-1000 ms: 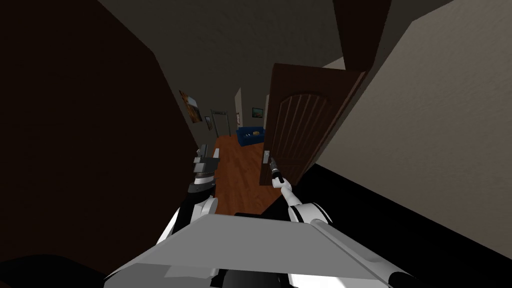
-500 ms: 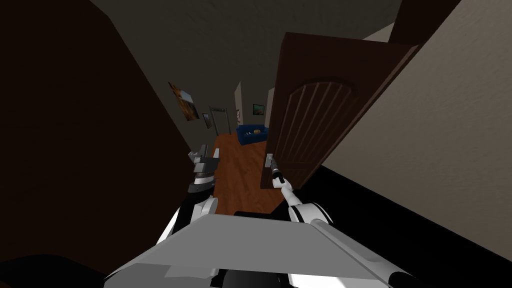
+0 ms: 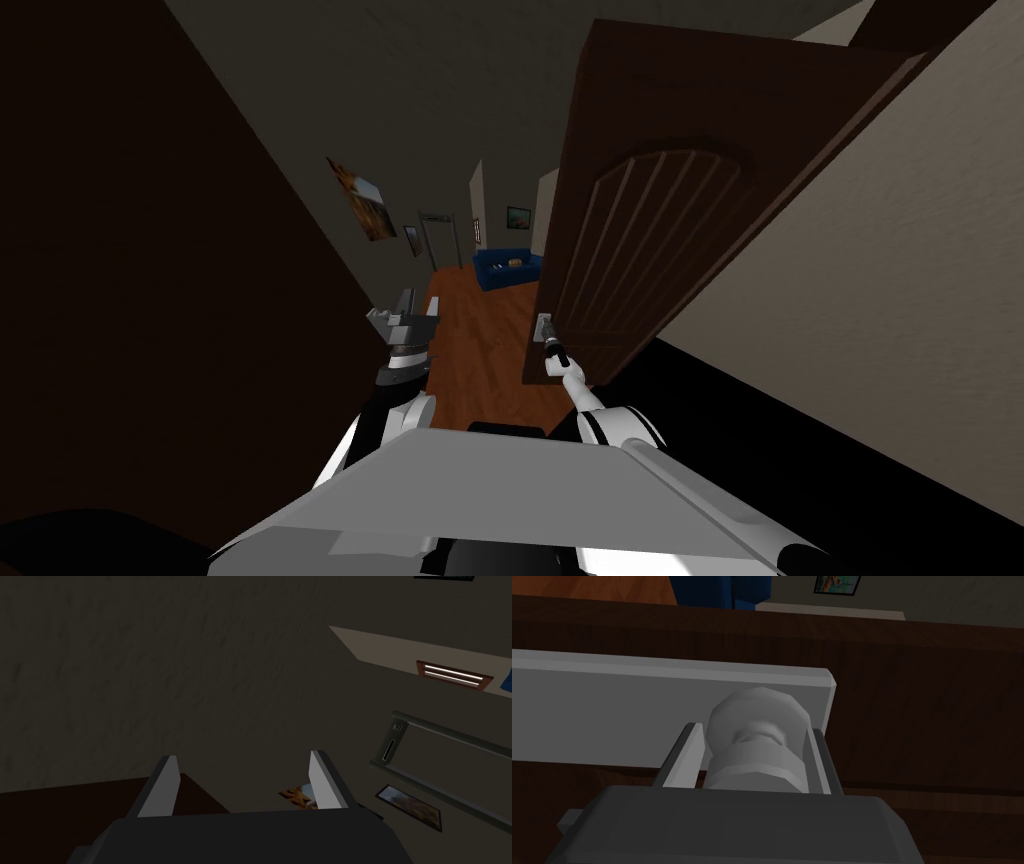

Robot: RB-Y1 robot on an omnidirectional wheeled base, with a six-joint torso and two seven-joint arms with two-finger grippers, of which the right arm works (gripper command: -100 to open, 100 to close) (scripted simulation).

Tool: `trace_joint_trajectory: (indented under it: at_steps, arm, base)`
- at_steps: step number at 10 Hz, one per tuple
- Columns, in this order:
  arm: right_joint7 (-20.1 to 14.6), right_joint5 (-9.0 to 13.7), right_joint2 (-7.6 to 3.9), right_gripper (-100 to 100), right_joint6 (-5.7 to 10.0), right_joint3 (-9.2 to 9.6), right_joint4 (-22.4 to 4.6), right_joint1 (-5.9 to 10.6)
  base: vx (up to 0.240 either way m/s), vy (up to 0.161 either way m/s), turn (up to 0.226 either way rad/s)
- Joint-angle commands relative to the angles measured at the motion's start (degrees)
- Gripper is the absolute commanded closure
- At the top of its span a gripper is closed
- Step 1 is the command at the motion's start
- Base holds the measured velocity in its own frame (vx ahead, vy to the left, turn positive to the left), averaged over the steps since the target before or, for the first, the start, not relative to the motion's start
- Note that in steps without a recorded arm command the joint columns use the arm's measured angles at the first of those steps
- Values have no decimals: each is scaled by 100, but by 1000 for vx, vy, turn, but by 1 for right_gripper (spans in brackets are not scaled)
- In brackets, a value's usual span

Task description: Push the door open

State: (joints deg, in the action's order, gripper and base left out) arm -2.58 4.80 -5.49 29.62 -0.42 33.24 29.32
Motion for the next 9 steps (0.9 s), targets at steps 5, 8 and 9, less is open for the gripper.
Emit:
trace_joint_trajectory:
  at_steps: [5,8,9]
  arm:
    - [-1,0,0,100,-3,0,-3,-6]
    - [45,45,-57,100,-14,-111,-28,-29]
    - [65,68,-88,100,-15,-169,-34,-36]
  base:
    - [-16,-5,2]
    - [126,64,-35]
    - [197,68,-44]
